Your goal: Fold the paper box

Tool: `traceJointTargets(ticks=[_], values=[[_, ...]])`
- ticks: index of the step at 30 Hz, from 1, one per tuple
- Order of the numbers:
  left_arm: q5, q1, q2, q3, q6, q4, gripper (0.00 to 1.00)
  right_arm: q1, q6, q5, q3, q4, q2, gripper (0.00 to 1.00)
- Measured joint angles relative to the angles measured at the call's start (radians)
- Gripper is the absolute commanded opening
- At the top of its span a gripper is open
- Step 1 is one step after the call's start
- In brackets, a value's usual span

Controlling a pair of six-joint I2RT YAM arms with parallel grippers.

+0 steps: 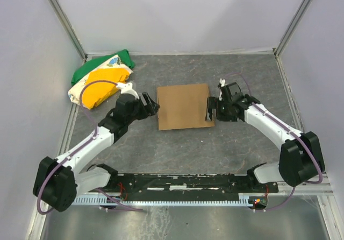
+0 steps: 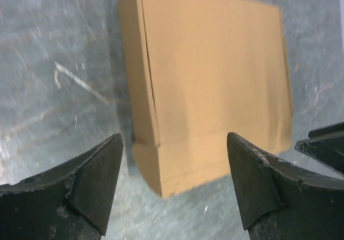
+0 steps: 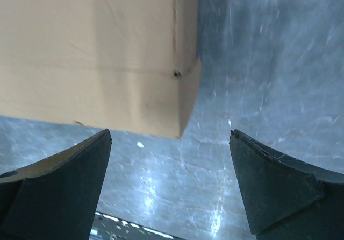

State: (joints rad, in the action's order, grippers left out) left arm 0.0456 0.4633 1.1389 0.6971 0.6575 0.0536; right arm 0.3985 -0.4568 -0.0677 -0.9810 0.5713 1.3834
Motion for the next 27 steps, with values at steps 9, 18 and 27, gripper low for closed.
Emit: traceJointTargets(ticks=[9, 18, 27], values=[[-0.07, 0.092, 0.06, -0.149, 0.024, 0.02, 0.84, 0.0, -0.002, -0.085, 0.132, -0.021, 0.002, 1.0], [-0.082, 0.111, 0.183, -0.119, 0.024, -0.016, 0.85, 0.0, 0.002, -0.127, 0.123, -0.074, 0.044, 0.99], [-0.077, 0.111, 0.215, -0.077, 0.023, -0.047, 0.84, 0.003, 0.002, -0.139, 0.095, -0.104, 0.117, 0.95]])
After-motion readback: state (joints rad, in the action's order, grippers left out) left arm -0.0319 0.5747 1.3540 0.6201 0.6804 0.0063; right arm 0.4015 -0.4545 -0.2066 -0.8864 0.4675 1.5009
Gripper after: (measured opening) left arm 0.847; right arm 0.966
